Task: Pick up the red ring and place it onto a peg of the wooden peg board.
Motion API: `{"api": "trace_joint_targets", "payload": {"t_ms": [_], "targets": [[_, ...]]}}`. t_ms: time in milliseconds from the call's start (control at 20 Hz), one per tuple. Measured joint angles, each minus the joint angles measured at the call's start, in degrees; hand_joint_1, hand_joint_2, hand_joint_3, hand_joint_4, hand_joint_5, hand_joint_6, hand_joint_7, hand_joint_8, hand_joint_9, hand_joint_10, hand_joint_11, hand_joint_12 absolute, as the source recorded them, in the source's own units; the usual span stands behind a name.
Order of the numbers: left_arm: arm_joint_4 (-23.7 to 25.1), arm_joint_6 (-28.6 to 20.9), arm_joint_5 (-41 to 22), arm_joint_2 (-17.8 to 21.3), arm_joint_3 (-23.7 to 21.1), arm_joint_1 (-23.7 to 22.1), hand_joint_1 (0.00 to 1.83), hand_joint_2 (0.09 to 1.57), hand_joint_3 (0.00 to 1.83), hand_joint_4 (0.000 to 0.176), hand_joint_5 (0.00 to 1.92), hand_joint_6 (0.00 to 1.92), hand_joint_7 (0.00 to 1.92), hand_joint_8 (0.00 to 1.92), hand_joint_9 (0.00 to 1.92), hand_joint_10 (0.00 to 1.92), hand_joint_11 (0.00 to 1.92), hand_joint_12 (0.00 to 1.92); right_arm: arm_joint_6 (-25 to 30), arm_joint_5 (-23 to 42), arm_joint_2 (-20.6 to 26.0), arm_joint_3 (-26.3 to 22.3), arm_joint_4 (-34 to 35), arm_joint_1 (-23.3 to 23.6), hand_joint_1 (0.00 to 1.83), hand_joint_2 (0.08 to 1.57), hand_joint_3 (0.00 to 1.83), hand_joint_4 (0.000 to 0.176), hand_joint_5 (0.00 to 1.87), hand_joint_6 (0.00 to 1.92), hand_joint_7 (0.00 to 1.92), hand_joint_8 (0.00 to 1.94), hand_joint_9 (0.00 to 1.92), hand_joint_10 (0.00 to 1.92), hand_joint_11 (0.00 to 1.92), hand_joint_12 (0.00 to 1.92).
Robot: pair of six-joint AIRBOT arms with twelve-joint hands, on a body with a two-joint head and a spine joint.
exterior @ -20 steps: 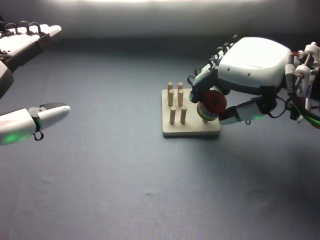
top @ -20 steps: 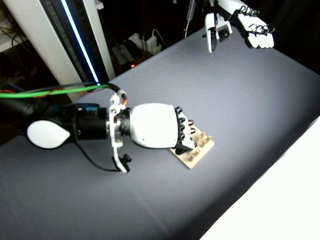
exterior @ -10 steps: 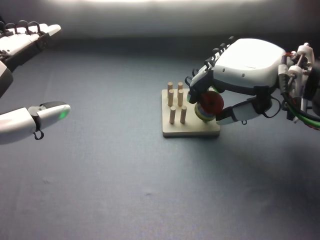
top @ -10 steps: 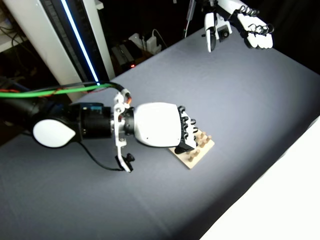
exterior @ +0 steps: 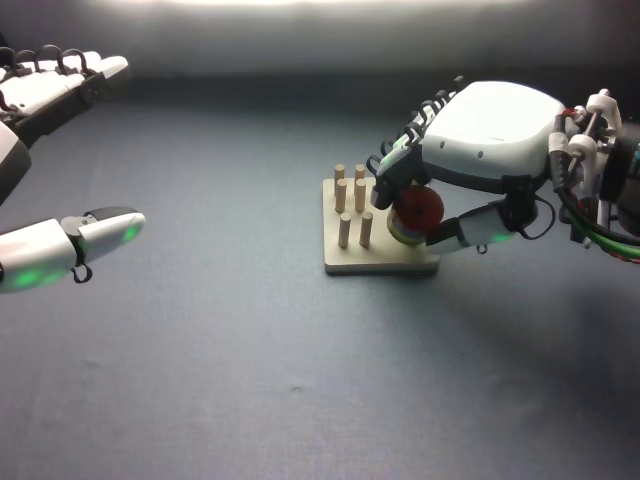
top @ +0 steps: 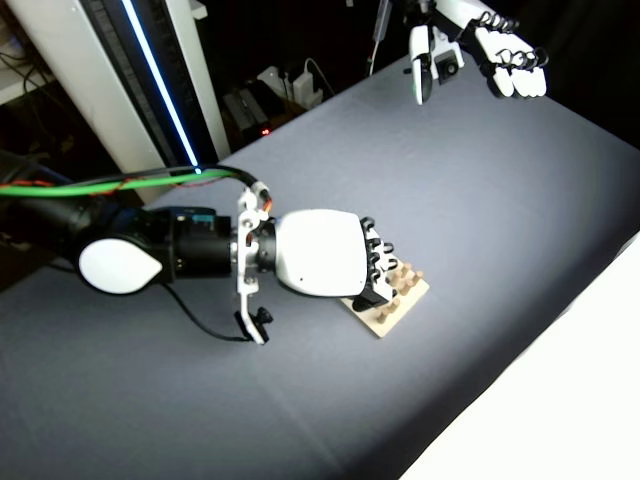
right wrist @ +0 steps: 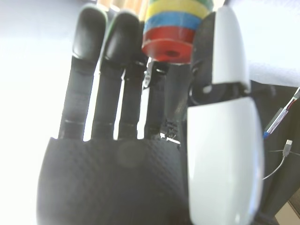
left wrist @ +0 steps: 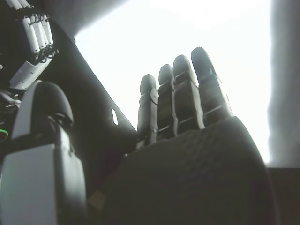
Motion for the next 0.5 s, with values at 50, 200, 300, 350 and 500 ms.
{"api": "trace_joint_targets", "payload": {"t_ms": [50,200,300,350,500], "targets": [[0.1,-0.1,0.0,0.0,0.0,0.0,0.74,1.1,0.0,0.051,0.22,0.0,0.12,0.0,0.07,0.0,0.0,0.2,0.0,-0.2,0.0,0.0,0.0,0.0,1.01,1.0,0.0,0.026,0.68,0.02,0.62,0.15,0.59,0.91,0.5,1.44],[-0.1,-0.1,-0.2,0.0,0.0,0.0,0.7,1.1,0.0,0.056,0.2,0.0,0.11,0.0,0.06,0.0,0.01,0.2,0.0,-0.1,-0.2,-0.5,0.3,0.0,1.0,1.01,0.0,0.024,0.65,0.0,0.62,0.04,0.59,0.77,0.47,1.4],[-0.2,-0.2,-0.5,0.0,0.0,0.0,0.69,1.1,0.0,0.048,0.2,0.0,0.11,0.0,0.06,0.0,0.0,0.2,0.2,-0.1,-0.2,-0.7,0.6,0.0,0.99,1.03,0.0,0.014,0.65,0.0,0.64,0.03,0.55,0.82,0.43,1.42],[-0.3,-0.1,-0.5,0.0,0.0,0.0,0.69,1.1,0.0,0.048,0.2,0.0,0.11,0.0,0.06,0.0,0.0,0.2,0.2,0.0,-0.1,-0.9,0.8,0.0,0.99,1.03,0.0,0.014,0.65,0.0,0.64,0.03,0.55,0.82,0.43,1.42],[-0.3,-0.2,-0.7,0.0,-0.1,0.0,0.72,1.08,0.0,0.054,0.21,0.0,0.11,0.0,0.06,0.0,0.0,0.22,0.2,1.5,1.3,-2.4,3.1,0.0,1.07,0.98,0.0,0.018,0.63,0.0,0.61,0.01,0.5,0.63,0.32,1.22]]}}
